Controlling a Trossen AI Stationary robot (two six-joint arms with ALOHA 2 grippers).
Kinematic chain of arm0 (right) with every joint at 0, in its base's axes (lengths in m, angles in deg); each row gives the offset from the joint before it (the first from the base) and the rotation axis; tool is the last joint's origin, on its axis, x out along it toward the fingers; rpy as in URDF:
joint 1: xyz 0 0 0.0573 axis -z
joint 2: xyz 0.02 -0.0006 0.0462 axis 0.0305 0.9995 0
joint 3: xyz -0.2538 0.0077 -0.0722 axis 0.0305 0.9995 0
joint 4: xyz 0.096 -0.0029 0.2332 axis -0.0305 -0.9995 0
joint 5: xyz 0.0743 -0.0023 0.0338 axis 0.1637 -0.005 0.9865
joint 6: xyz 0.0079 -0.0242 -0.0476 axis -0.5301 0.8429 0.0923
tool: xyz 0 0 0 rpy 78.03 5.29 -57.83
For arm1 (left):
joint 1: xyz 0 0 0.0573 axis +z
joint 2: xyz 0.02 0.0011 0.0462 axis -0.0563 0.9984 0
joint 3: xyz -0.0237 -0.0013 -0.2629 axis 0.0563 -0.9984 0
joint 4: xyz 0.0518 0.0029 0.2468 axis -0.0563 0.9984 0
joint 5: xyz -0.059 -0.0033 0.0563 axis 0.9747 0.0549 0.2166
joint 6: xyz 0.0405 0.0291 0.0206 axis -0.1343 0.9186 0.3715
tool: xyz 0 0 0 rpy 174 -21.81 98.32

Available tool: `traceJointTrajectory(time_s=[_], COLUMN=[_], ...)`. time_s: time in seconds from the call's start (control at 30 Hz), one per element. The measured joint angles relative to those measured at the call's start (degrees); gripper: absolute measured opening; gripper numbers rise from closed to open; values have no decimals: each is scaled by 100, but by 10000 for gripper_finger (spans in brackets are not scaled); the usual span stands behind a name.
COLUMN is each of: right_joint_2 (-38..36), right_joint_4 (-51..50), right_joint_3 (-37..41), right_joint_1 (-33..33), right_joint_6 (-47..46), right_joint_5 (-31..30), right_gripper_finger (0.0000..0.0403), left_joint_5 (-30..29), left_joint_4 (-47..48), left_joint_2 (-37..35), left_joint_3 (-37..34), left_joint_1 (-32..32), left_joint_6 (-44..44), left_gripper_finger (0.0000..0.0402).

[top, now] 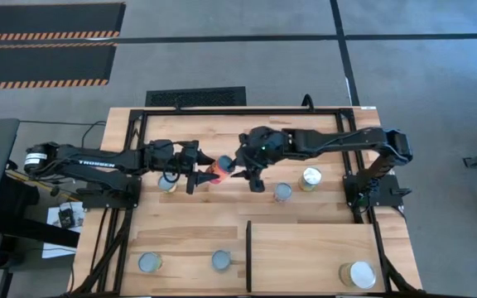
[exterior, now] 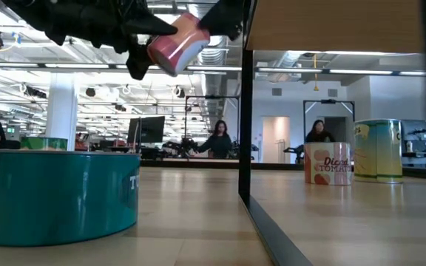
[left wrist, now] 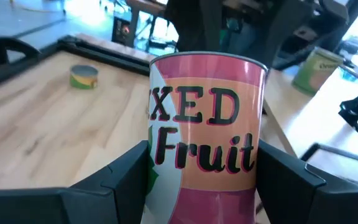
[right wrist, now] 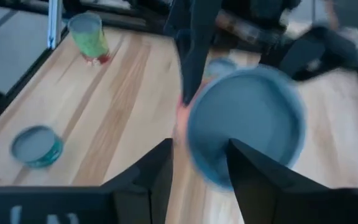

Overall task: Pick and place cans onto a shelf
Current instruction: Put the canned mixed fruit on the shelf

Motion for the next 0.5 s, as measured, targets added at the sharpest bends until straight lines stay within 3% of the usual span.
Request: traceJointTrajectory(time_s=[0.17,0.37,0.5], right_joint_2=[104,93,103], right_joint_4=[92,58,-98], right_joint_3=[-15,-13,-75], right_joint_1=[-78,-79,-82], right_joint_6=[295,578,571], right_joint_5=[-331,-433,-427], right_gripper_finger=[136,35,17], left_joint_5=[22,87,119], left_joint_4=[11,8,-28], left_joint_2=[4,20,20], left_joint_3=[-4,-4,-4], left_joint_1=[18,115,167], left_joint_6=[-60,-258,-306], left_gripper_finger=[229,232,280])
